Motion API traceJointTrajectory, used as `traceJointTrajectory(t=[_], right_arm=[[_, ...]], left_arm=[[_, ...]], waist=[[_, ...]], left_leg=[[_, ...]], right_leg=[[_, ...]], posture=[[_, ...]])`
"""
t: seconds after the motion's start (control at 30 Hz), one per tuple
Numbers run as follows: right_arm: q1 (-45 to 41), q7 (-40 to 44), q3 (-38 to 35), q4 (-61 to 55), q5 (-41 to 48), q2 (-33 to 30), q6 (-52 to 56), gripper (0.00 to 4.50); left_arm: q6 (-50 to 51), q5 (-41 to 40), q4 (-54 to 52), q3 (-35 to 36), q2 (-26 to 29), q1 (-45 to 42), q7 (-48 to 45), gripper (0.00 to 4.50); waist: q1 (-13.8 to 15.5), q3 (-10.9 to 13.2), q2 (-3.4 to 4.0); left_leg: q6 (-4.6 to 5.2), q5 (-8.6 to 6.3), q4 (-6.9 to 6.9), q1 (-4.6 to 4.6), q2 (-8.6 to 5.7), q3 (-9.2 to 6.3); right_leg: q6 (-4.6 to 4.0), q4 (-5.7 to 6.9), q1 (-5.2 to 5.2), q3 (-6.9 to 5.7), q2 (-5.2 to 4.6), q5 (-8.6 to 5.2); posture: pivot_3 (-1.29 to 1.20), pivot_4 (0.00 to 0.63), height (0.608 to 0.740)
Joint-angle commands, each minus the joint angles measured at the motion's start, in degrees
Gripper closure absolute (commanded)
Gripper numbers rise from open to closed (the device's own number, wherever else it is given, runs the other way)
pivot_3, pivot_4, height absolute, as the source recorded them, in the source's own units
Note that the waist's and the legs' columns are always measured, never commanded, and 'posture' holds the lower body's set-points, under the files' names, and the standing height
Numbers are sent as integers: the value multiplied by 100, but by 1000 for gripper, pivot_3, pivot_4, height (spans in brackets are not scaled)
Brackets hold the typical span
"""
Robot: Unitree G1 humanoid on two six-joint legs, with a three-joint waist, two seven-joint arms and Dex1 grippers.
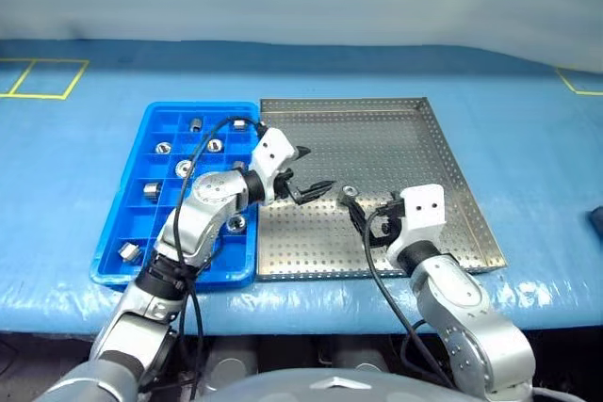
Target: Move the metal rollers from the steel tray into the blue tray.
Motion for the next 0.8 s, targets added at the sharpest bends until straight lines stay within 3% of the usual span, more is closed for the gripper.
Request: traceJointTrajectory(t=[0.03,0.4,0.67,0.8], right_arm=[[229,-155,-108,-449,-52,124,-106,62],[719,-395,48,-640,-172,473,-276,62],[777,-420,131,-628,-214,508,-355,62],[732,-415,121,-584,-217,522,-357,0]], left_arm=[[-48,239,452,-155,-171,-379,-124,0],[-388,1001,2230,-544,-1047,-1120,-61,0],[-293,1375,3013,-463,-1328,-1288,173,0],[-288,1411,3096,-439,-1336,-1237,135,896]], waist=[[-56,0,0],[-261,-4,3],[-285,-4,3],[-282,-5,3]], left_leg=[[0,0,1,1,1,-1],[1,0,6,3,1,4],[1,-1,3,2,3,4],[1,-1,4,1,2,5]], right_leg=[[0,2,0,0,3,0],[3,6,-1,10,4,2],[2,6,-4,12,7,1],[2,7,-4,12,5,1]], posture=[[-60,150,740],[-94,150,740],[-103,150,740],[-98,150,740]])
